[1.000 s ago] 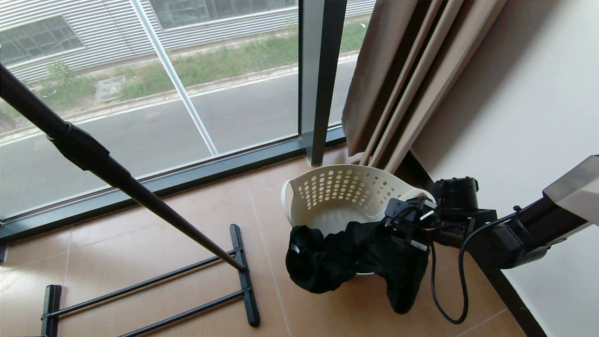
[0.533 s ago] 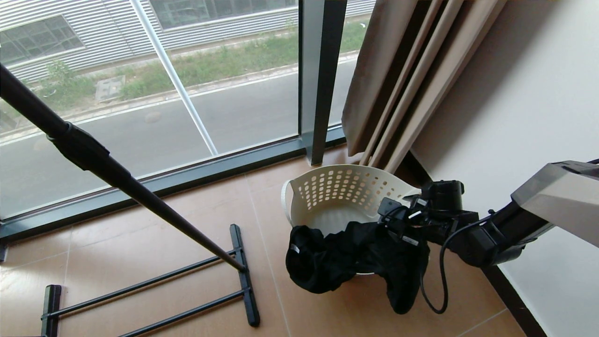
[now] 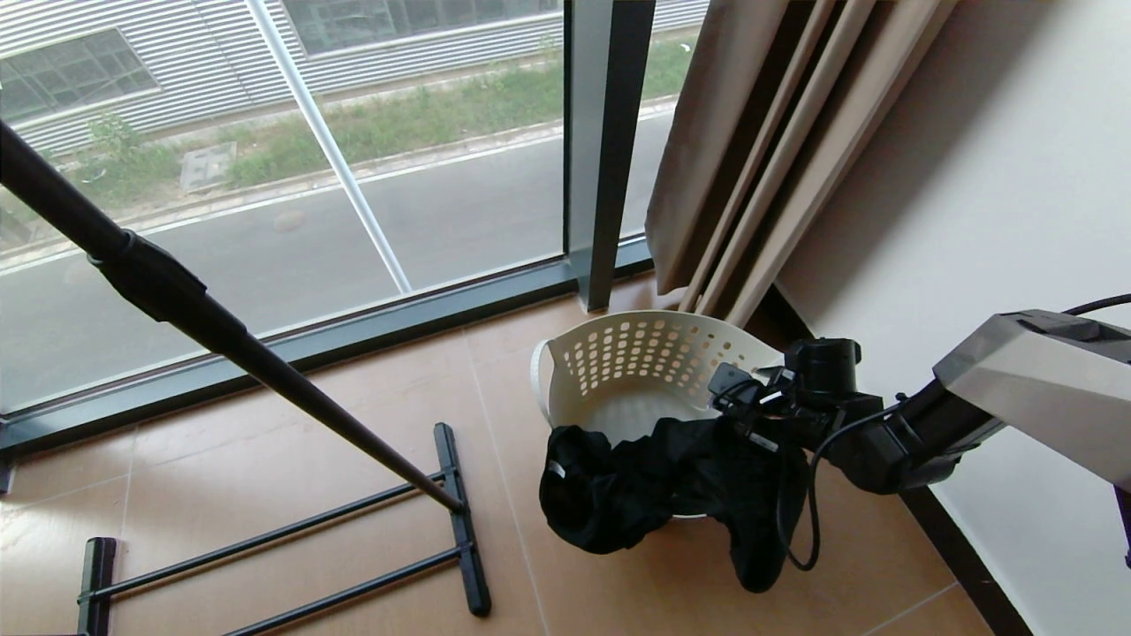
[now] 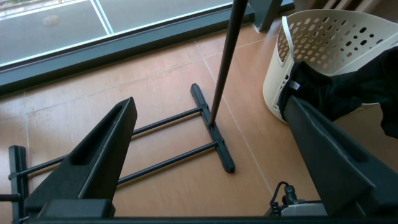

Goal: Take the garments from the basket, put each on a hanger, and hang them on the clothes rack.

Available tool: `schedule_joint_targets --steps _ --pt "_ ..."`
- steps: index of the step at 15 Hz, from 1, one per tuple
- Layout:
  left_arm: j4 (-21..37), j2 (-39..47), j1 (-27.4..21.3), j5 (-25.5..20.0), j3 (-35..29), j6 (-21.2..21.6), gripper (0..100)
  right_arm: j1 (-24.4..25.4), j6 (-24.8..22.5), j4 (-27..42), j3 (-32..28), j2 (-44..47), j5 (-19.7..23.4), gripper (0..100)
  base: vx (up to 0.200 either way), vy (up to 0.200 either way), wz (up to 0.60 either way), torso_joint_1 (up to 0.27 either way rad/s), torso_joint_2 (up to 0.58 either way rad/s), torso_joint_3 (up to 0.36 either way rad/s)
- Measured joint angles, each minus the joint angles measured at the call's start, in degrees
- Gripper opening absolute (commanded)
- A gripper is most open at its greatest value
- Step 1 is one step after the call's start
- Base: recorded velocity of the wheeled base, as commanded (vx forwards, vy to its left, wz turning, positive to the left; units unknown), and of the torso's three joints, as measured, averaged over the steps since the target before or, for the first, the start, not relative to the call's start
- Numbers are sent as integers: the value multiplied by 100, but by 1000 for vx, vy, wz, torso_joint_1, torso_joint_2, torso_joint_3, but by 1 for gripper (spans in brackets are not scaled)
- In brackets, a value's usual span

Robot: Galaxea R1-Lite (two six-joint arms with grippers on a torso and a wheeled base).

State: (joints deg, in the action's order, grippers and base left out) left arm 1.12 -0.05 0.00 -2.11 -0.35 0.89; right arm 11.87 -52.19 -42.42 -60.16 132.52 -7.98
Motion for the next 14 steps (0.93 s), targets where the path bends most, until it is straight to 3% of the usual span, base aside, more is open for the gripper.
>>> schedule_joint_targets --steps 3,6,14 --pt "2 0 0 0 0 0 100 9 115 0 121 -113 13 0 0 0 0 0 0 0" --pt "0 0 0 0 0 12 100 39 183 -52 606 -623 49 0 0 0 0 0 0 0" --pt "0 0 0 -7 9 41 100 584 1519 35 2453 -3680 -44 0 0 0 0 0 0 0"
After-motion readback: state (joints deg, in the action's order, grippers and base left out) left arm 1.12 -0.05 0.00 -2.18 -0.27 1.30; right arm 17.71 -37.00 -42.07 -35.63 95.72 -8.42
